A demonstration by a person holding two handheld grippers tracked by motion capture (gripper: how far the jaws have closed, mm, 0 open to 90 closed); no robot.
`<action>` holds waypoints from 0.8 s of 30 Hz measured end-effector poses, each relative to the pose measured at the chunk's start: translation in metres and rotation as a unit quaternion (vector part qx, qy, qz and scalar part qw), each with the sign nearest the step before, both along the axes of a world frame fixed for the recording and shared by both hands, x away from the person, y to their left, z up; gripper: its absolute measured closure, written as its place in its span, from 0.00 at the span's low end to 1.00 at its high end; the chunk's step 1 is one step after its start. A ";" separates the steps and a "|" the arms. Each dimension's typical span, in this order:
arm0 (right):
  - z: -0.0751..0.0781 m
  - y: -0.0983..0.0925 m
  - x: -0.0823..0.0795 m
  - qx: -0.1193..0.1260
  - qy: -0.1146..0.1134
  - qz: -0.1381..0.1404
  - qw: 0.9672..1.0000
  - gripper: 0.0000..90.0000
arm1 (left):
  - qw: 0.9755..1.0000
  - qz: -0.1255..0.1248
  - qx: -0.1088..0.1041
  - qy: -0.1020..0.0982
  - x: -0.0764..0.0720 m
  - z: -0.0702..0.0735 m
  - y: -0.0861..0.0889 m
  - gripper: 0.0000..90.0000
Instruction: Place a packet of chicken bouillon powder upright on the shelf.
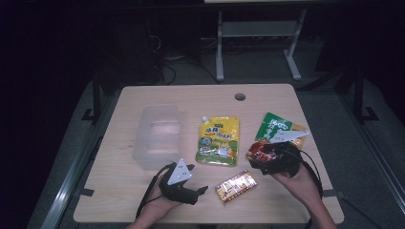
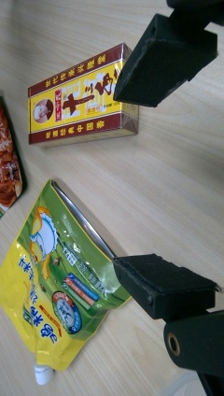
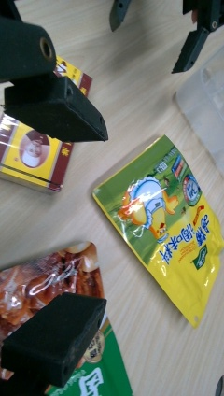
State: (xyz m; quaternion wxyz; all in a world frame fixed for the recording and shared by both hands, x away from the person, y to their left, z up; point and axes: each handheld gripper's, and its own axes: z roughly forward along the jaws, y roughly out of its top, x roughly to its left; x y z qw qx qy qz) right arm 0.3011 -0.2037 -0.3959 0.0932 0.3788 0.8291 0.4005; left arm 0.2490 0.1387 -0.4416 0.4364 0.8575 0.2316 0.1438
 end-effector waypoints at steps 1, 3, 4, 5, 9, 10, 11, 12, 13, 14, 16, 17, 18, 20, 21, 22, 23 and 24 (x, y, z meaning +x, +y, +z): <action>0.000 0.000 0.000 0.000 0.000 0.000 1.000 0.17 | 1.000 0.000 0.001 0.000 0.000 0.000 0.000 0.18; 0.002 0.003 0.003 0.001 0.005 0.000 1.000 0.17 | 1.000 -0.003 0.004 -0.001 0.001 0.001 -0.001 0.20; 0.003 0.004 0.005 -0.002 0.005 0.002 1.000 0.17 | 1.000 -0.003 0.000 0.000 0.001 0.001 -0.001 0.21; 0.004 0.006 0.006 -0.002 0.005 0.003 1.000 0.17 | 1.000 -0.002 -0.003 0.003 0.002 0.001 -0.002 0.21; 0.008 0.013 0.014 -0.008 0.006 0.008 1.000 0.17 | 1.000 0.000 -0.005 0.004 0.004 0.003 -0.005 0.21; 0.009 0.015 0.016 -0.010 0.006 0.009 1.000 0.17 | 1.000 0.000 -0.006 0.005 0.004 0.004 -0.006 0.21; 0.010 0.017 0.019 -0.014 0.005 0.011 1.000 0.17 | 1.000 0.000 -0.005 0.006 0.005 0.004 -0.007 0.21; 0.010 0.018 0.021 -0.012 0.007 0.014 1.000 0.17 | 1.000 0.002 -0.005 0.006 0.006 0.005 -0.009 0.21; 0.011 0.020 0.023 -0.013 0.011 0.013 1.000 0.17 | 1.000 0.001 -0.005 0.006 0.007 0.006 -0.010 0.21; 0.012 0.022 0.026 -0.016 0.013 0.012 1.000 0.17 | 1.000 0.002 -0.008 0.009 0.008 0.007 -0.012 0.22; 0.014 0.025 0.032 -0.017 0.018 0.015 1.000 0.17 | 1.000 0.004 -0.002 0.004 0.011 0.008 -0.014 0.23; 0.015 0.027 0.035 -0.013 0.023 0.016 1.000 0.17 | 1.000 0.006 -0.004 0.004 0.012 0.009 -0.016 0.23; 0.017 0.028 0.038 -0.019 0.023 0.018 0.999 0.17 | 1.000 0.007 -0.006 0.005 0.014 0.010 -0.017 0.23; 0.019 0.032 0.044 -0.022 0.024 0.022 0.999 0.17 | 1.000 0.013 -0.008 0.003 0.018 0.012 -0.019 0.24; 0.020 0.033 0.046 -0.021 0.022 0.024 0.999 0.17 | 1.000 0.016 -0.013 0.004 0.020 0.013 -0.020 0.25; 0.021 0.035 0.049 -0.024 0.024 0.024 0.999 0.17 | 1.000 0.020 -0.014 0.003 0.022 0.014 -0.021 0.25; 0.022 0.036 0.053 -0.026 0.023 0.023 0.999 0.17 | 1.000 0.023 -0.010 0.004 0.025 0.015 -0.022 0.26; 0.024 0.038 0.056 -0.028 0.024 0.025 0.999 0.17 | 1.000 0.026 -0.012 0.007 0.027 0.016 -0.024 0.26</action>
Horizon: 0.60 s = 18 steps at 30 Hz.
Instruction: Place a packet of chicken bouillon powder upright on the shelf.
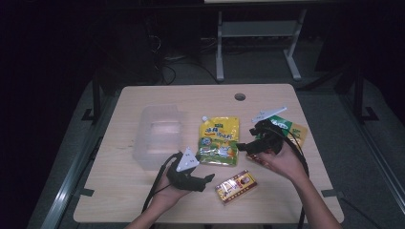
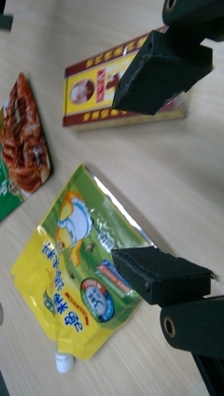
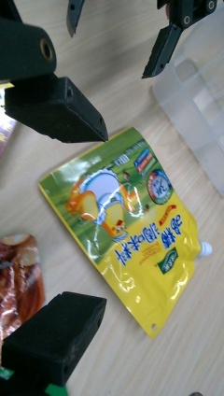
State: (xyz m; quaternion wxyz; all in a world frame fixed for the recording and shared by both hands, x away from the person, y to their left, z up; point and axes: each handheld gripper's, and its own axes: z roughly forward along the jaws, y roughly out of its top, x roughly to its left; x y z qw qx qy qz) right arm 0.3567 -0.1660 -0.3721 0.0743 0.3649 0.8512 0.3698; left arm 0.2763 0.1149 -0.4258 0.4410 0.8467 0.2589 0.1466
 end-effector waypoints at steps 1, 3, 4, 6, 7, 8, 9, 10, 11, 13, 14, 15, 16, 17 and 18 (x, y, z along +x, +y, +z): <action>0.001 0.001 0.003 0.001 -0.001 0.001 1.000 0.17 | 1.000 0.001 0.004 0.000 0.003 0.001 -0.002 0.26; 0.005 0.004 0.009 -0.001 0.002 -0.001 1.000 0.18 | 1.000 0.004 0.008 -0.002 0.006 0.002 -0.005 0.28; 0.007 0.004 0.012 -0.002 0.000 0.002 1.000 0.18 | 1.000 0.005 0.007 0.000 0.008 0.001 -0.007 0.28; 0.011 0.006 0.017 0.000 0.000 0.000 1.000 0.18 | 1.000 0.010 0.007 0.003 0.012 0.000 -0.011 0.28; 0.013 0.007 0.020 0.002 0.000 0.000 1.000 0.18 | 1.000 0.013 0.006 0.007 0.014 -0.001 -0.013 0.28; 0.015 0.008 0.022 0.002 -0.002 0.001 1.000 0.18 | 1.000 0.011 0.014 0.011 0.016 -0.002 -0.014 0.30; 0.017 0.009 0.026 0.001 -0.001 0.003 1.000 0.18 | 1.000 0.015 0.015 0.013 0.017 -0.003 -0.016 0.31; 0.018 0.011 0.029 0.000 0.000 0.001 1.000 0.18 | 1.000 0.015 0.021 0.010 0.020 -0.003 -0.016 0.33; 0.019 0.012 0.033 -0.002 0.000 -0.001 1.000 0.18 | 1.000 0.021 0.020 0.011 0.022 -0.004 -0.017 0.34; 0.017 0.014 0.040 0.003 0.005 -0.005 1.000 0.18 | 0.999 0.032 0.024 0.011 0.026 -0.006 -0.019 0.38; 0.015 0.016 0.044 0.000 0.009 -0.009 1.000 0.18 | 0.999 0.037 0.028 0.014 0.028 -0.006 -0.020 0.39; 0.013 0.017 0.047 -0.005 0.012 -0.013 1.000 0.19 | 0.999 0.042 0.031 0.015 0.030 -0.007 -0.022 0.41; 0.010 0.018 0.051 -0.007 0.012 -0.016 1.000 0.19 | 0.998 0.046 0.035 0.018 0.032 -0.008 -0.023 0.43; 0.006 0.020 0.054 -0.010 0.017 -0.020 1.000 0.19 | 0.998 0.050 0.035 0.021 0.033 -0.009 -0.024 0.44; 0.003 0.021 0.057 -0.013 0.021 -0.024 0.999 0.20 | 0.998 0.055 0.034 0.021 0.034 -0.009 -0.026 0.47</action>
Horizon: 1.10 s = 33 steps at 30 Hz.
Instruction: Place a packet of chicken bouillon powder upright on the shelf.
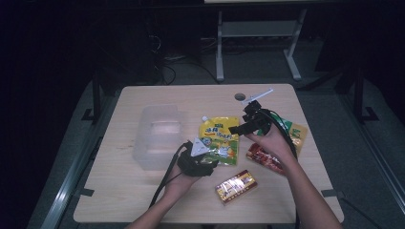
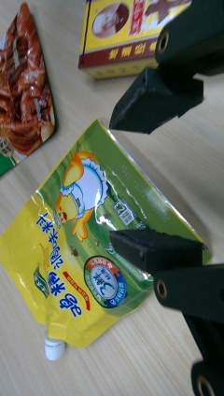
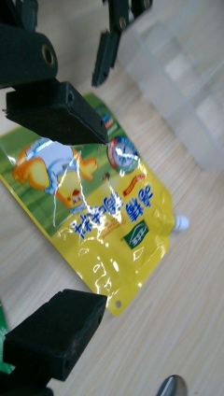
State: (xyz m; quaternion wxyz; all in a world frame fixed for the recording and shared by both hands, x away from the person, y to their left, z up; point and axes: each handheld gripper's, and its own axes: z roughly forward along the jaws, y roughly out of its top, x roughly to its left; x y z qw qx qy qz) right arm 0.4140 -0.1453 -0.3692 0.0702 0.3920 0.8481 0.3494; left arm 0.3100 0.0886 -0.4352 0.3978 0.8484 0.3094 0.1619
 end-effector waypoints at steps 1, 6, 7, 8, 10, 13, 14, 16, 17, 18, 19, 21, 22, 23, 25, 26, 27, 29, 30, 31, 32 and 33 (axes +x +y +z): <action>-0.004 0.000 0.004 -0.002 0.003 -0.003 1.000 0.20 | 1.000 0.004 0.001 0.000 0.001 0.000 -0.002 0.49; -0.023 0.001 0.020 -0.005 0.030 -0.024 0.999 0.21 | 1.000 0.015 0.017 0.004 0.010 -0.005 -0.009 0.56; -0.026 0.002 0.022 -0.005 0.034 -0.028 0.999 0.21 | 1.000 0.020 0.018 0.008 0.011 -0.007 -0.010 0.57; -0.030 0.002 0.024 -0.006 0.037 -0.031 0.999 0.22 | 0.999 0.022 0.023 0.009 0.012 -0.009 -0.012 0.58; -0.036 0.002 0.028 -0.005 0.043 -0.037 0.998 0.22 | 0.999 0.026 0.029 0.012 0.015 -0.012 -0.013 0.60; -0.045 0.001 0.034 -0.005 0.053 -0.044 0.998 0.23 | 0.999 0.028 0.043 0.011 0.019 -0.014 -0.013 0.65; -0.047 0.001 0.035 -0.004 0.055 -0.047 0.997 0.23 | 0.998 0.031 0.046 0.012 0.021 -0.015 -0.014 0.65; -0.051 0.001 0.038 -0.006 0.056 -0.051 0.997 0.24 | 0.998 0.036 0.045 0.010 0.022 -0.015 -0.014 0.67; -0.052 0.002 0.038 -0.006 0.060 -0.054 0.997 0.25 | 0.998 0.037 0.044 0.011 0.022 -0.015 -0.014 0.67; -0.056 0.002 0.040 -0.005 0.064 -0.060 0.996 0.25 | 0.998 0.038 0.045 0.010 0.023 -0.015 -0.015 0.67; -0.056 0.002 0.040 -0.005 0.064 -0.060 0.996 0.25 | 0.998 0.039 0.046 0.009 0.023 -0.015 -0.015 0.67; -0.059 0.003 0.042 -0.004 0.069 -0.062 0.996 0.25 | 0.998 0.039 0.052 0.007 0.023 -0.015 -0.015 0.68; -0.061 0.003 0.043 -0.005 0.070 -0.063 0.996 0.25 | 0.998 0.038 0.055 0.005 0.023 -0.016 -0.016 0.69; -0.062 0.003 0.044 -0.004 0.071 -0.065 0.995 0.25 | 0.998 0.037 0.060 0.003 0.023 -0.015 -0.017 0.69; -0.064 0.003 0.044 -0.003 0.075 -0.066 0.995 0.25 | 0.997 0.035 0.069 0.000 0.023 -0.015 -0.018 0.69; -0.065 0.003 0.045 -0.003 0.076 -0.066 0.995 0.25 | 0.997 0.035 0.071 0.001 0.023 -0.015 -0.019 0.69; -0.066 0.003 0.046 -0.002 0.077 -0.066 0.995 0.25 | 0.997 0.035 0.071 0.001 0.023 -0.015 -0.019 0.69; -0.068 0.003 0.046 0.001 0.081 -0.070 0.994 0.25 | 0.997 0.034 0.073 0.002 0.023 -0.014 -0.018 0.69; -0.069 0.003 0.047 0.002 0.084 -0.070 0.994 0.25 | 0.997 0.033 0.074 0.001 0.023 -0.014 -0.018 0.69; -0.069 0.003 0.047 0.004 0.086 -0.072 0.994 0.26 | 0.997 0.033 0.076 0.000 0.023 -0.014 -0.019 0.69; -0.070 0.004 0.047 0.002 0.090 -0.074 0.993 0.26 | 0.996 0.033 0.077 0.000 0.023 -0.014 -0.019 0.69; -0.070 0.003 0.047 0.003 0.090 -0.074 0.993 0.26 | 0.996 0.033 0.078 0.000 0.023 -0.014 -0.020 0.69</action>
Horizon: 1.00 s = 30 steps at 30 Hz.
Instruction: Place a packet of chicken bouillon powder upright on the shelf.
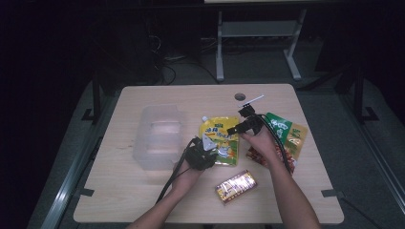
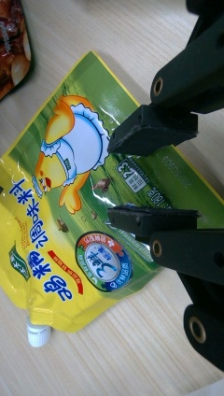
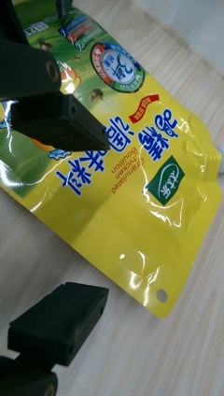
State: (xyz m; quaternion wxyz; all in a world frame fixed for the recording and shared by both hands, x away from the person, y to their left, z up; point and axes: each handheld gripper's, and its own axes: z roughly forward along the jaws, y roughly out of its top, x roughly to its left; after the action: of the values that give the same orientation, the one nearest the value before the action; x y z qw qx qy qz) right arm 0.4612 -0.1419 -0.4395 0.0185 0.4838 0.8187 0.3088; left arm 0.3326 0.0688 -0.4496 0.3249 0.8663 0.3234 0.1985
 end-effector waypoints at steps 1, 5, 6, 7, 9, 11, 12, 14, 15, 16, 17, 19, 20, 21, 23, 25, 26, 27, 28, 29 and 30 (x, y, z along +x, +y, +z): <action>0.000 0.000 0.000 0.003 0.002 0.000 1.000 0.26 | 1.000 0.000 0.001 0.001 0.000 0.000 0.000 0.69; -0.003 -0.002 0.002 0.004 0.009 -0.006 1.000 0.28 | 1.000 0.000 0.003 0.001 0.000 0.000 0.000 0.69; -0.004 -0.003 0.003 0.008 0.013 -0.009 1.000 0.28 | 1.000 -0.001 0.004 0.000 0.000 0.000 0.000 0.69; -0.004 -0.003 0.003 0.010 0.014 -0.008 1.000 0.29 | 1.000 -0.001 0.004 0.000 0.000 0.000 0.000 0.69; -0.006 -0.003 0.004 0.013 0.016 -0.010 1.000 0.31 | 1.000 -0.001 0.003 0.000 0.001 0.000 0.000 0.70; -0.007 -0.003 0.005 0.016 0.019 -0.012 1.000 0.34 | 1.000 -0.002 0.003 0.000 0.001 0.000 0.000 0.70; -0.007 -0.003 0.005 0.016 0.019 -0.012 1.000 0.34 | 1.000 -0.002 0.004 0.000 0.001 0.000 0.000 0.70; -0.009 -0.003 0.005 0.019 0.024 -0.017 0.999 0.37 | 1.000 -0.003 0.005 0.000 0.001 0.001 0.000 0.70; -0.009 -0.004 0.006 0.020 0.024 -0.017 0.999 0.38 | 1.000 -0.003 0.006 0.000 0.001 0.000 0.000 0.70; -0.010 -0.004 0.006 0.021 0.027 -0.020 0.999 0.40 | 1.000 -0.003 0.006 -0.001 0.001 0.000 0.000 0.70; -0.011 -0.004 0.006 0.024 0.028 -0.018 0.999 0.41 | 1.000 -0.003 0.005 -0.001 0.001 0.000 0.000 0.70; -0.012 -0.004 0.006 0.024 0.030 -0.017 0.999 0.43 | 1.000 -0.003 0.005 0.000 0.001 0.000 0.000 0.70; -0.012 -0.004 0.006 0.026 0.032 -0.019 0.999 0.45 | 1.000 -0.003 0.005 0.000 0.001 0.000 0.000 0.70; -0.013 -0.004 0.006 0.027 0.032 -0.019 0.999 0.46 | 1.000 -0.003 0.006 0.000 0.002 0.000 0.000 0.70; -0.014 -0.005 0.006 0.031 0.032 -0.019 0.999 0.48 | 1.000 -0.003 0.005 0.000 0.002 0.000 0.000 0.71; -0.015 -0.005 0.006 0.034 0.036 -0.019 0.999 0.50 | 1.000 -0.003 0.005 0.000 0.002 0.000 0.000 0.71; -0.016 -0.005 0.005 0.038 0.036 -0.020 0.998 0.50 | 1.000 -0.003 0.006 0.000 0.002 0.001 0.000 0.71; -0.016 -0.005 0.005 0.039 0.037 -0.021 0.998 0.51 | 1.000 -0.003 0.007 0.000 0.002 0.001 0.000 0.71; -0.017 -0.005 0.005 0.040 0.038 -0.020 0.998 0.51 | 1.000 -0.003 0.007 0.000 0.002 0.001 0.000 0.71; -0.017 -0.006 0.005 0.044 0.040 -0.022 0.998 0.52 | 1.000 -0.004 0.007 0.000 0.002 0.001 0.000 0.71; -0.017 -0.006 0.005 0.046 0.040 -0.022 0.998 0.52 | 1.000 -0.004 0.007 0.000 0.002 0.001 0.000 0.71</action>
State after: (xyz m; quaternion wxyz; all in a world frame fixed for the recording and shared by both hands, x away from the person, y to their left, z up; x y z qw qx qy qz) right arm 0.4662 -0.1481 -0.4567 -0.0297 0.5143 0.7928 0.3257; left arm 0.3342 0.0689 -0.4491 0.3197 0.8696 0.3188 0.1997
